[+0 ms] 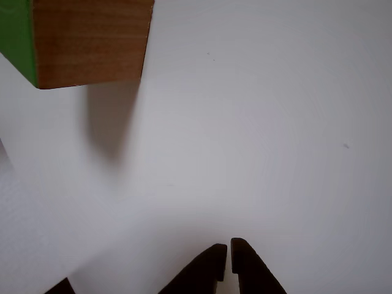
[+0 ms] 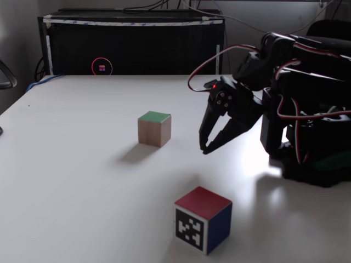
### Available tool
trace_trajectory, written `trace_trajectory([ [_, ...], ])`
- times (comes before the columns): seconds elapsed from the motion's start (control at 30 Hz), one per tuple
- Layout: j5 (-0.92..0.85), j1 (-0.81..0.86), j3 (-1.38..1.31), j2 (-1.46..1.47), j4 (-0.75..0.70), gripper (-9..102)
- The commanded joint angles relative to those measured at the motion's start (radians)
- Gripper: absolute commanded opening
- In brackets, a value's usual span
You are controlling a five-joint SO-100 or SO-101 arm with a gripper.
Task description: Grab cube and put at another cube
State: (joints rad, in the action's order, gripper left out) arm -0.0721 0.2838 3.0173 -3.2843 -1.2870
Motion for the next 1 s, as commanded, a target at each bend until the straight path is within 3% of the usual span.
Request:
trace_trajectory([
  [0.0,0.075,-0.058,-0.049,-0.005,-0.002,0],
  [0.5,0.067,-0.055,-0.051,-0.005,0.008,1],
  [0.6,0.069,-0.002,-0.179,0.002,-0.003,1],
  [0.8,0.149,0.063,-0.578,0.42,0.005,10],
  [0.97,0.183,0.11,-0.71,0.675,0.055,17],
])
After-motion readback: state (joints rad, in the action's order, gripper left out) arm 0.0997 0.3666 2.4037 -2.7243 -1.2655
